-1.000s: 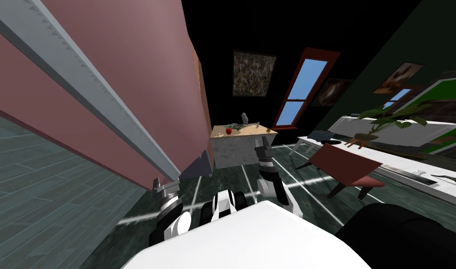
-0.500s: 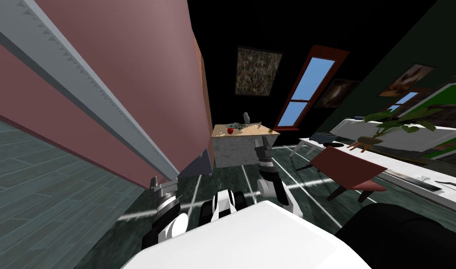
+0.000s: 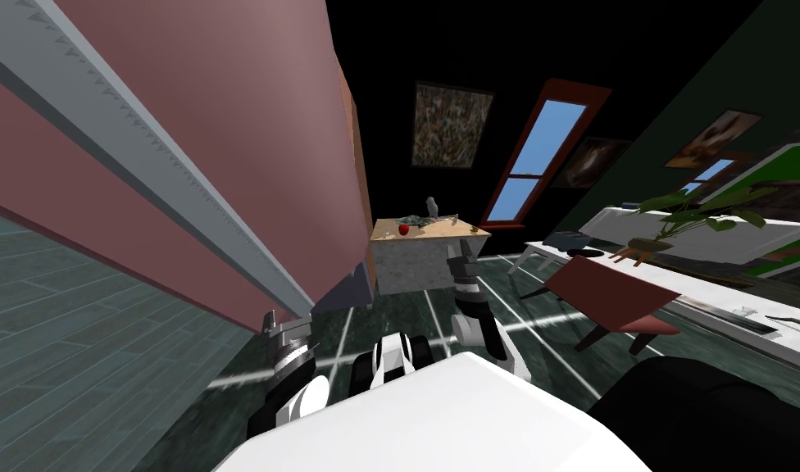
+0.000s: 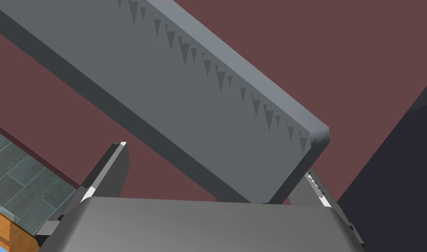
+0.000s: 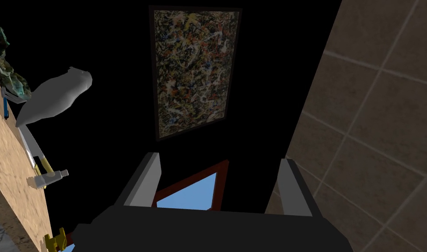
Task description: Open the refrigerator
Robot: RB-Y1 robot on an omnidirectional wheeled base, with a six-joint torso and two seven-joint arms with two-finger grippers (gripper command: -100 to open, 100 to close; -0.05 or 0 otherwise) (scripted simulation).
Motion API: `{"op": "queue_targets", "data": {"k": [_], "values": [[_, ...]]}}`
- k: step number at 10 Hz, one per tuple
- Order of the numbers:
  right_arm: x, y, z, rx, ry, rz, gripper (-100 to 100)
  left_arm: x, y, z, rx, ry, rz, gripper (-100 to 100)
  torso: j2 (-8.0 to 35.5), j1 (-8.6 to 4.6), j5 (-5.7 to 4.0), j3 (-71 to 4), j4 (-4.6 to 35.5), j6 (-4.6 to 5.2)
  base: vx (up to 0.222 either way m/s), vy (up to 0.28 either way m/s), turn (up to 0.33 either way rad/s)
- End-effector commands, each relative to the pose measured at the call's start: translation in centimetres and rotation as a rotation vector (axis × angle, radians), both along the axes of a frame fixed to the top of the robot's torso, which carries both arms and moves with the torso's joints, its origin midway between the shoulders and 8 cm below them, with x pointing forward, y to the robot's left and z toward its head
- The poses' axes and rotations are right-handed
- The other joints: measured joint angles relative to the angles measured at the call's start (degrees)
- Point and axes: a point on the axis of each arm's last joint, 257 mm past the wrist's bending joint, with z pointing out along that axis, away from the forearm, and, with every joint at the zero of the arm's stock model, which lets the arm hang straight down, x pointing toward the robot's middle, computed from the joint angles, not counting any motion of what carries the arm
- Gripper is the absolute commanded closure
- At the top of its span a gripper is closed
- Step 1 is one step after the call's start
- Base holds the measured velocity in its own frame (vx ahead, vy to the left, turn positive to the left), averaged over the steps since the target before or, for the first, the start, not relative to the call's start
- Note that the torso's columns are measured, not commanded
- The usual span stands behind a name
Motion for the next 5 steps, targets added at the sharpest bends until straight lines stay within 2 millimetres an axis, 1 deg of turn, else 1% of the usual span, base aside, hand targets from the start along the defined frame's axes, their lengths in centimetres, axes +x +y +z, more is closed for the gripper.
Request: {"op": "queue_targets", "data": {"k": [1, 5], "values": [[0.0, 0.0, 0.0, 0.0, 0.0, 0.0, 0, -0.04, 0.01, -0.41, -0.002, 0.011, 0.0, 0, -0.1, 0.22, 0.18, 0.0, -0.2, -0.06, 0.007, 0.0, -0.006], [0.0, 0.0, 0.0, 0.0, 0.0, 0.0, 0, -0.06, -0.12, -1.27, -0.008, 0.033, -0.005, 0, -0.5, 0.63, 0.46, -0.2, -0.5, -0.12, 0.001, -0.001, -0.002]]}}
